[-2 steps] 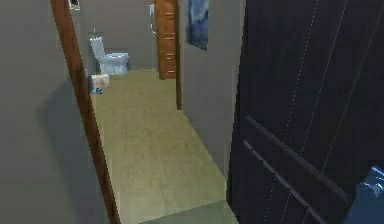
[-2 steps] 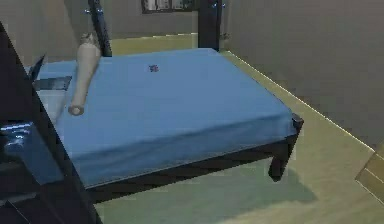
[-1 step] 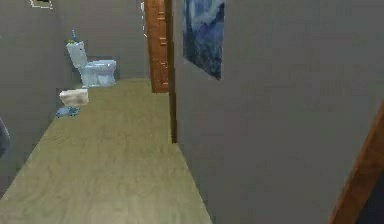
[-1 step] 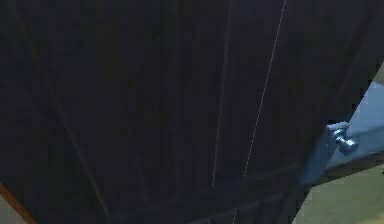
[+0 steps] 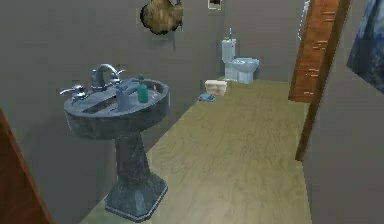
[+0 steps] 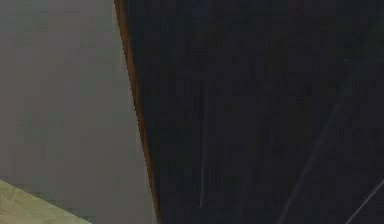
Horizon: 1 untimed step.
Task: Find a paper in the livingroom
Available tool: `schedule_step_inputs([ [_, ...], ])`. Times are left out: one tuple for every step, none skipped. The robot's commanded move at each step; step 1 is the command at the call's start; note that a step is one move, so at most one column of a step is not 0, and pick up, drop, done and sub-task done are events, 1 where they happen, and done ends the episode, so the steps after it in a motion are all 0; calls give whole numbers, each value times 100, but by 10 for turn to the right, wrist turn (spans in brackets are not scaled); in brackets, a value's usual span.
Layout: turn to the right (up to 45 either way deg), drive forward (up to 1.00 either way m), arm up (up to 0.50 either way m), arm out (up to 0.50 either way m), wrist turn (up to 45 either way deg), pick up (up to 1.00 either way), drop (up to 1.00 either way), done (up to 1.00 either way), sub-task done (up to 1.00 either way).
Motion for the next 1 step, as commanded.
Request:
schedule_step_inputs([
  [0, 5, 0, 0, 0, 0, 0, 0, 0],
])
